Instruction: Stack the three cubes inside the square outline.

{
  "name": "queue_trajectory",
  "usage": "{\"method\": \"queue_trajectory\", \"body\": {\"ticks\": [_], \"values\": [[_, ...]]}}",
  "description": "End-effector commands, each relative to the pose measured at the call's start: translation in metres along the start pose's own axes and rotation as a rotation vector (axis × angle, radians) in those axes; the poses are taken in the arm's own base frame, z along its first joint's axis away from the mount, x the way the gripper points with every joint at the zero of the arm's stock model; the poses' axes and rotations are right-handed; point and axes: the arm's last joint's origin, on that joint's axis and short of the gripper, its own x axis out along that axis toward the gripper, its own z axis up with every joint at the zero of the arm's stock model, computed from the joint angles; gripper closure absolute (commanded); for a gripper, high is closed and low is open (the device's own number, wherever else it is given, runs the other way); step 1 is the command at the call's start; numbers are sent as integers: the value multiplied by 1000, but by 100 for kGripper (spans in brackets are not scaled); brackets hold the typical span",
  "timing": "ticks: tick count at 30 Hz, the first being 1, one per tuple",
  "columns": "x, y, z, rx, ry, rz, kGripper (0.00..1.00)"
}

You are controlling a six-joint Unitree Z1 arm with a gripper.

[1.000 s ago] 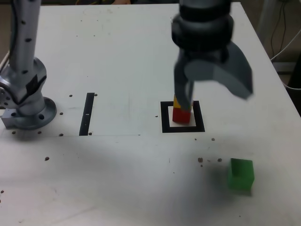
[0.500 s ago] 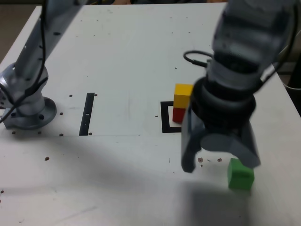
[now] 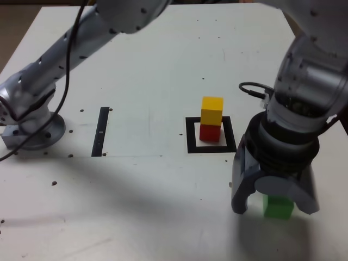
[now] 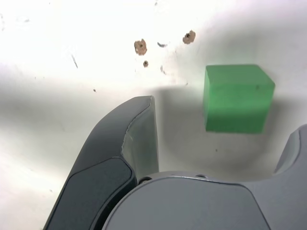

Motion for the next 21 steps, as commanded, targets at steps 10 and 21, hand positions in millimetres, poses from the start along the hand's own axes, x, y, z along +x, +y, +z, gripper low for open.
{"method": "queue_trajectory", "body": {"ticks": [10, 21], "values": [[2, 10, 8, 28, -12, 14, 12], [9, 21, 15, 17, 3, -15, 29]]}}
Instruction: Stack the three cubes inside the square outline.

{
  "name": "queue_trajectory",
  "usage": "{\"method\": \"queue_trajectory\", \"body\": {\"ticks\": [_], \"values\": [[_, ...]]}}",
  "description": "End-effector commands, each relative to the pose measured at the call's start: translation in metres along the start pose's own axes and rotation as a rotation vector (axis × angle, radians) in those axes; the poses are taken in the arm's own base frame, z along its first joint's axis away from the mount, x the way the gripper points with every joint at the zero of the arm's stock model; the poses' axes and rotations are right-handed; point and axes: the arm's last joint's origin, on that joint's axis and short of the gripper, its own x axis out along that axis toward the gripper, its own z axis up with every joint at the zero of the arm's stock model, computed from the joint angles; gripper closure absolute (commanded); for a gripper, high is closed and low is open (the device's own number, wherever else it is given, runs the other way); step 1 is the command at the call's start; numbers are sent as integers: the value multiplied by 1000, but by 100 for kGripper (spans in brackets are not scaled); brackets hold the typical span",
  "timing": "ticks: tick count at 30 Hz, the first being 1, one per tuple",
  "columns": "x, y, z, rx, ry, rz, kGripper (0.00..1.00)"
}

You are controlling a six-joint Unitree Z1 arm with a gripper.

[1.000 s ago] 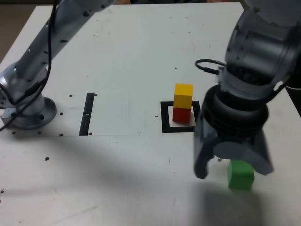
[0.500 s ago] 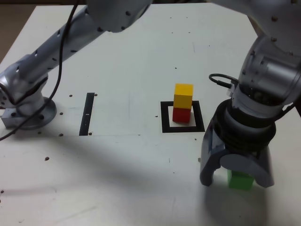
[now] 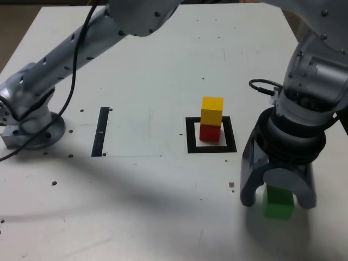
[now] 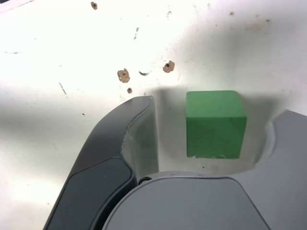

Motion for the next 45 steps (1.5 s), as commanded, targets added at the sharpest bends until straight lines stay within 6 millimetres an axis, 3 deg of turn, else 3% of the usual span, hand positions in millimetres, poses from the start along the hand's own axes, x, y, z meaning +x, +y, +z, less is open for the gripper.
{"method": "queue_trajectory", "body": {"ticks": [1, 9, 22, 28, 32, 40, 45], "values": [[3, 0, 2, 0, 9, -12, 29], [9, -3, 7, 2, 10, -30, 31], [14, -3, 10, 1, 13, -25, 52], [10, -2, 10, 8, -9, -7, 78], [7, -2, 9, 16, -19, -11, 85], [-18, 1, -7, 35, -51, 1, 91], [-63, 24, -45, 63, -99, 11, 91]]}}
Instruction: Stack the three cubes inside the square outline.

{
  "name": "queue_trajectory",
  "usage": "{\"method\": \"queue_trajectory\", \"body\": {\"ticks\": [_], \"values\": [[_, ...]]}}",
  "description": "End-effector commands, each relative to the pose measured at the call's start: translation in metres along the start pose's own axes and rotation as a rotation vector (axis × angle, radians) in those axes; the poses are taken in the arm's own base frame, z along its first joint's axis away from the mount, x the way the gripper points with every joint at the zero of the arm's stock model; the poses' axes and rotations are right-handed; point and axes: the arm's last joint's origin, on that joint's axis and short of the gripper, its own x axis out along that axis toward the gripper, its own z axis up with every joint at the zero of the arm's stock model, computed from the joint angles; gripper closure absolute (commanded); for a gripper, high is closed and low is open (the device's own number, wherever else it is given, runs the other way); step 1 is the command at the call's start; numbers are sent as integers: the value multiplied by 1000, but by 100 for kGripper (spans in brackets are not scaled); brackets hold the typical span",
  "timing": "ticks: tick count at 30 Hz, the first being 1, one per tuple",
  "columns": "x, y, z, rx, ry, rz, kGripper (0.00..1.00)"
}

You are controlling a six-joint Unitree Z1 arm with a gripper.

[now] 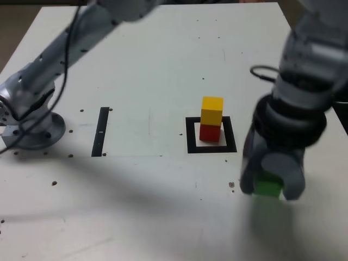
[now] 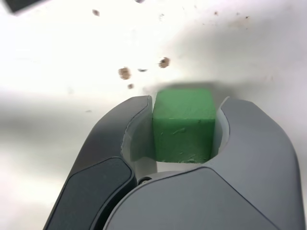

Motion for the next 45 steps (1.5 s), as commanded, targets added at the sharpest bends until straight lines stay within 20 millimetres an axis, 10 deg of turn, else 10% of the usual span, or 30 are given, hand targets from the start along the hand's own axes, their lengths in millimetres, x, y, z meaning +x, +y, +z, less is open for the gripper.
{"method": "queue_trajectory", "body": {"ticks": [1, 10, 18, 45], "values": [[-42, 22, -31, 5, -53, -2, 91], [-91, 114, -125, -12, -64, 31, 91], [-99, 163, -158, -71, -65, 51, 91], [-54, 128, -114, -73, -13, 0, 91]]}}
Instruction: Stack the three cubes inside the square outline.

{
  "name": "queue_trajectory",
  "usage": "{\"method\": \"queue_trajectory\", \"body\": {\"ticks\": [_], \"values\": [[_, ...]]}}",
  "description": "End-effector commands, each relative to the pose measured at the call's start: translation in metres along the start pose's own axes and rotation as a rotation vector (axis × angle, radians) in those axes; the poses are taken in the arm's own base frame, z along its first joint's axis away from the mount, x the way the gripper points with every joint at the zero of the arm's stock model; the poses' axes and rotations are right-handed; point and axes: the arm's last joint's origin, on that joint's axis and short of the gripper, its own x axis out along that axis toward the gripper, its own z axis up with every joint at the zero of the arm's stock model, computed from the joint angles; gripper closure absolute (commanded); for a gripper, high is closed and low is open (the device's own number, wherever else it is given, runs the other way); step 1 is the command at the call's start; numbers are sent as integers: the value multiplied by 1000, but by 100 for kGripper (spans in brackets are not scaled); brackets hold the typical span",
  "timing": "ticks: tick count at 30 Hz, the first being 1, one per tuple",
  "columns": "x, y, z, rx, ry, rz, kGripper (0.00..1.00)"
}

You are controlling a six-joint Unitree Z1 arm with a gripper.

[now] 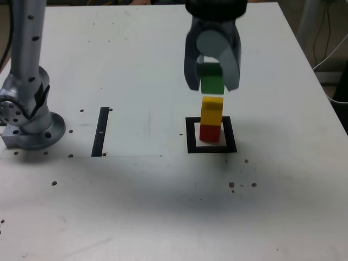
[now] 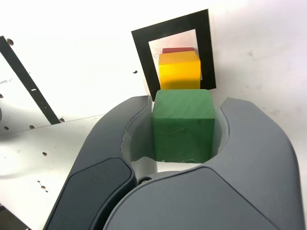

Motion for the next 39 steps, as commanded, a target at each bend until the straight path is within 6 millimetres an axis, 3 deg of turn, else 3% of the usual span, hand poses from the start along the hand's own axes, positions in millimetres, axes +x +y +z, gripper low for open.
{"method": "queue_trajectory", "body": {"ticks": [1, 10, 25, 39], "values": [[7, 0, 4, -1, 15, -4, 91], [16, 2, 4, -1, 42, 17, 86], [24, 2, 7, 0, 54, 3, 85], [32, 2, 8, 1, 72, -21, 57]]}}
